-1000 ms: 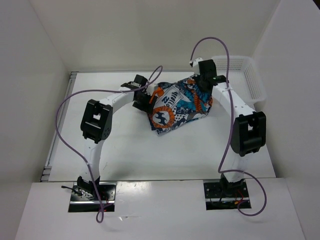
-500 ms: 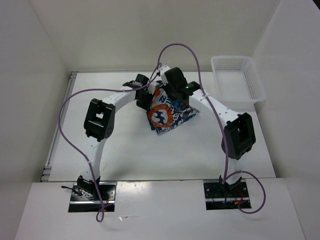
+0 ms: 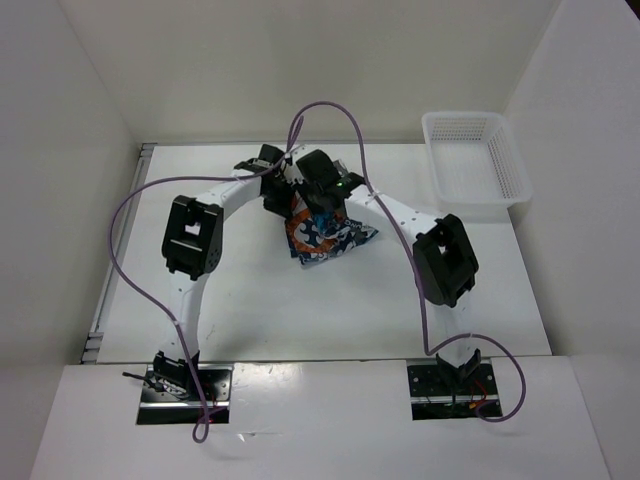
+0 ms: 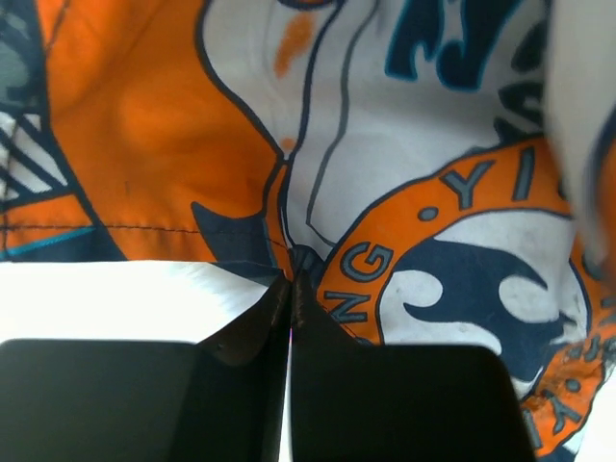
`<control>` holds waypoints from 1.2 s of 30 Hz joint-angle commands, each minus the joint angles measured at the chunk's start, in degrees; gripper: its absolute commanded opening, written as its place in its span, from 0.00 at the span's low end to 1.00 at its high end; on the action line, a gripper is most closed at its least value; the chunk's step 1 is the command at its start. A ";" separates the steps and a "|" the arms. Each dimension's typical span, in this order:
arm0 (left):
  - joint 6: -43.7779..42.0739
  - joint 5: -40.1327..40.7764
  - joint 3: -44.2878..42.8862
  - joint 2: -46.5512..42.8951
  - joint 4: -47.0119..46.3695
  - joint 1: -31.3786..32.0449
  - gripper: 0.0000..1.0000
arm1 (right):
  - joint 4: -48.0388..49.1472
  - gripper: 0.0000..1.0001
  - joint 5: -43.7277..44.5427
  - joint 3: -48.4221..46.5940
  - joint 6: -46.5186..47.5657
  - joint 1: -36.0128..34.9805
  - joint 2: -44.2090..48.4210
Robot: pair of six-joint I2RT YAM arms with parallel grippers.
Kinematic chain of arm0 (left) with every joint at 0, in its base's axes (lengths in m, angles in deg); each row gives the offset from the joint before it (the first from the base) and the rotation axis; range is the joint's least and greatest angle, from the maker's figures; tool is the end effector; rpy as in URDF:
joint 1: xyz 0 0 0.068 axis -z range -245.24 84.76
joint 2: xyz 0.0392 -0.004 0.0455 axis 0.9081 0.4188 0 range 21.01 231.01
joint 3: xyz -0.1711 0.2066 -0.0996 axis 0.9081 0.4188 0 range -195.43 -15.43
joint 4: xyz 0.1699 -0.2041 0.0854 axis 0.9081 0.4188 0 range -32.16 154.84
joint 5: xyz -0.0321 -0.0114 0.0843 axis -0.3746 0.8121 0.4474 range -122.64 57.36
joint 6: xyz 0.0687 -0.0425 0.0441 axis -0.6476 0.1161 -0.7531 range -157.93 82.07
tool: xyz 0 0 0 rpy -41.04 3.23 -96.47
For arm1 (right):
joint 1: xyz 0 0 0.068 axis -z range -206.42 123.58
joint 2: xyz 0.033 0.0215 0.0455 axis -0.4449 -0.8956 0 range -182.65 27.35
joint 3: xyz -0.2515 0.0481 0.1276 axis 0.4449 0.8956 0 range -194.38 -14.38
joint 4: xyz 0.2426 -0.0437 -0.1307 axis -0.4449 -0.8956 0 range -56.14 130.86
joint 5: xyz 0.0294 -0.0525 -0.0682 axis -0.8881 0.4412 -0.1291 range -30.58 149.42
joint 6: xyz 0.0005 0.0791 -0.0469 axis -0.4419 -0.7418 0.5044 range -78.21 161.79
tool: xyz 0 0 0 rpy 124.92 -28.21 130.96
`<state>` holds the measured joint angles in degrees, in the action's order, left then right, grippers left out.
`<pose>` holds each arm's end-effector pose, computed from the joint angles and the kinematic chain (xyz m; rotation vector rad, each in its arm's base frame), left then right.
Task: Fold and stack the shorts
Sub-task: Fold the shorts
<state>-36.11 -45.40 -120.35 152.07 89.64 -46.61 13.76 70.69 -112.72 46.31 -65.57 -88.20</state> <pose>0.5130 -0.1923 0.1297 0.4625 2.5590 -0.4184 0.4137 0.3160 0.2351 -0.7749 2.1937 0.0726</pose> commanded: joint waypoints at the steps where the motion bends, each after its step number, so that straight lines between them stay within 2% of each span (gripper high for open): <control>1: -1.83 0.89 -1.16 1.12 0.03 -0.44 0.00 | 1.77 0.00 -1.25 0.96 -0.73 -3.29 -1.44; 2: -1.83 1.41 -1.68 1.12 0.03 -0.96 0.00 | 1.78 0.00 -2.03 1.57 -0.73 -3.82 -1.44; 5: -1.83 1.42 -2.38 0.60 0.03 -1.49 0.01 | 1.78 0.19 -5.97 1.58 -0.73 -4.34 -1.44; 6: -1.83 1.42 -2.39 0.60 0.55 -1.49 0.01 | 1.78 0.34 -7.47 0.71 0.40 -4.35 -1.44; 8: -1.83 1.42 -2.39 0.60 0.55 -2.02 0.02 | 1.17 0.48 -12.55 -1.40 2.68 -4.87 -0.91; 11: -1.83 1.94 -2.39 0.60 0.55 -2.02 0.04 | 1.16 0.55 -14.95 -3.77 4.88 -5.49 0.93; 13: -1.83 1.94 -2.39 0.60 0.55 -2.54 0.06 | 1.16 0.56 -17.67 -4.83 7.17 -5.49 2.78; 17: -1.83 2.47 -3.62 -0.19 2.39 -3.25 0.22 | 1.33 0.53 -19.27 -2.65 12.35 -5.49 8.31; 18: -1.83 2.47 -4.23 -0.72 2.40 -3.77 0.34 | 1.95 0.51 -18.57 1.27 14.71 -5.49 11.54; 22: -1.83 1.86 -6.43 -5.10 4.59 -5.62 0.53 | 6.43 0.39 -17.34 14.56 21.39 -5.49 18.32; 26: -1.83 -0.07 -8.71 -7.48 6.62 -5.63 0.61 | 10.91 0.39 -16.10 20.47 22.64 -5.49 16.68; 27: -1.83 -1.56 -8.72 -8.10 7.49 -5.63 0.61 | 11.88 0.42 -16.10 21.26 23.17 -4.97 15.71; 32: -1.83 -4.73 -5.39 -8.63 8.64 -2.38 0.68 | 15.57 0.58 -14.26 18.56 25.28 -4.44 8.96; 36: -1.83 -6.67 -3.45 -7.58 9.69 -0.62 0.71 | 15.58 0.61 -13.55 16.17 25.28 -1.81 4.46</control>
<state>-37.70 -48.48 -125.62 144.86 96.74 -48.73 25.06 55.67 -93.14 70.24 -69.31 -81.75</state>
